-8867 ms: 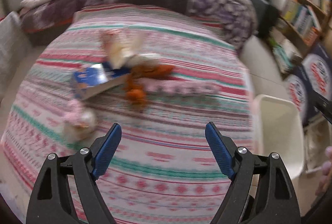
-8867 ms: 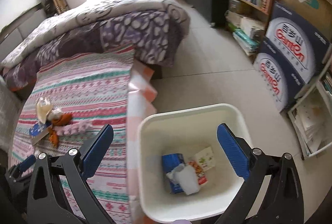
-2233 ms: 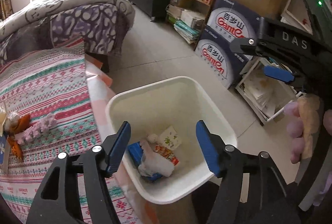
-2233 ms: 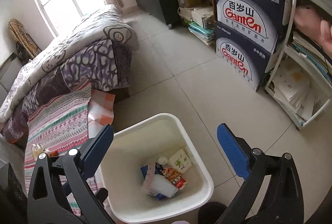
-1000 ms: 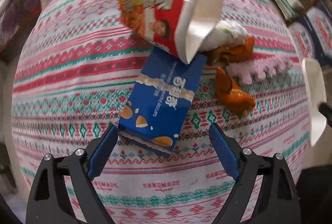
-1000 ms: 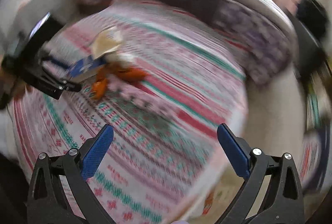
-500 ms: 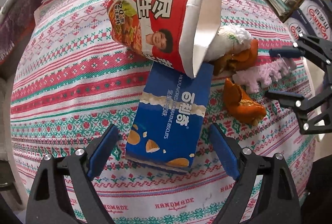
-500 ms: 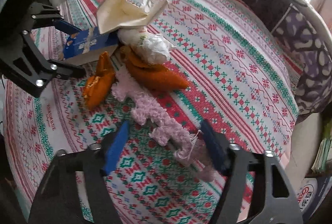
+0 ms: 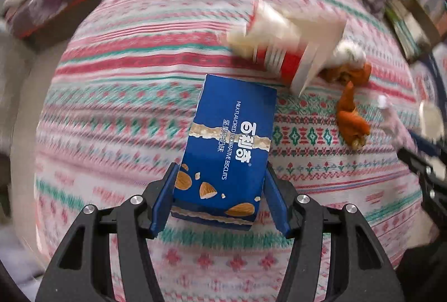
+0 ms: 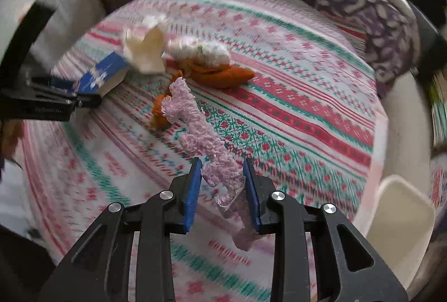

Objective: Collect trash
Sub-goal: 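Lift the blue box with the left gripper while the right carries the pink strip to the bin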

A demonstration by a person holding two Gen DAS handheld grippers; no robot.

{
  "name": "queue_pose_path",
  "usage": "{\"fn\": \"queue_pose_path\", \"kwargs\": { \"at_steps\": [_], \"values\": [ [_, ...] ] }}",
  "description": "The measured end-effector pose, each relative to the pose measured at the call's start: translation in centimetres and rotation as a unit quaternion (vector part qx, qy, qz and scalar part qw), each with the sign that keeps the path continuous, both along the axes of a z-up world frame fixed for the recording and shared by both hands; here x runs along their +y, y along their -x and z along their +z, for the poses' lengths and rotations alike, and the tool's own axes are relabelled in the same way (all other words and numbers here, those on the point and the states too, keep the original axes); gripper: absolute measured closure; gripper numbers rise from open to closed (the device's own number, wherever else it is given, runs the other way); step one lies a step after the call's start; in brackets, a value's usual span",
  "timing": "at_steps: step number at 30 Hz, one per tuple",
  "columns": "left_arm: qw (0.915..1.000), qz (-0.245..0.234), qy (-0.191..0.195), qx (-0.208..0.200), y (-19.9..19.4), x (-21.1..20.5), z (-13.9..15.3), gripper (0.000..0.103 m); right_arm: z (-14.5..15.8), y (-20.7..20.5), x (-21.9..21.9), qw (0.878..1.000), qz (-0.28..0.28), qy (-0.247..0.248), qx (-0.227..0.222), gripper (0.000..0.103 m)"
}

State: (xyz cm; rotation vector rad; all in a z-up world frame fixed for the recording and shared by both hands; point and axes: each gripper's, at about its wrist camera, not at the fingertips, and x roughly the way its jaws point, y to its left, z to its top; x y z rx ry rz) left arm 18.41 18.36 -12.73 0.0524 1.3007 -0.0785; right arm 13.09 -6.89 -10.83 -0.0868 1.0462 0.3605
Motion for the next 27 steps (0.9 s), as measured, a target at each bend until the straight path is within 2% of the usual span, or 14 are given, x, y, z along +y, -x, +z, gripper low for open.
{"fn": "queue_pose_path", "kwargs": {
  "at_steps": [4,9,12,16,20,27],
  "values": [
    [0.9967,0.044,0.024,-0.064,2.0,1.1,4.5,0.045,3.2,2.0,0.0,0.998,-0.033,-0.025,-0.043,0.074],
    [0.9823,0.086,0.063,-0.154,4.8,1.6,10.4,0.045,7.4,3.8,-1.2,0.992,-0.054,-0.049,-0.106,0.074],
    [0.9728,0.104,0.078,-0.192,5.9,1.0,12.4,0.045,8.7,4.1,-2.7,0.986,-0.073,-0.061,-0.137,0.074],
    [0.9637,0.126,0.120,-0.203,5.7,-0.2,13.3,0.045,9.2,4.4,-5.2,0.976,-0.104,-0.069,-0.180,0.074],
    [0.9587,0.137,0.100,-0.228,6.2,-1.6,13.4,0.045,8.9,3.8,-7.2,0.972,-0.132,-0.088,-0.173,0.074],
    [0.9554,0.133,0.098,-0.245,5.6,-4.4,12.5,0.045,8.8,3.7,-9.6,0.968,-0.162,-0.091,-0.167,0.074]
  ]
}}
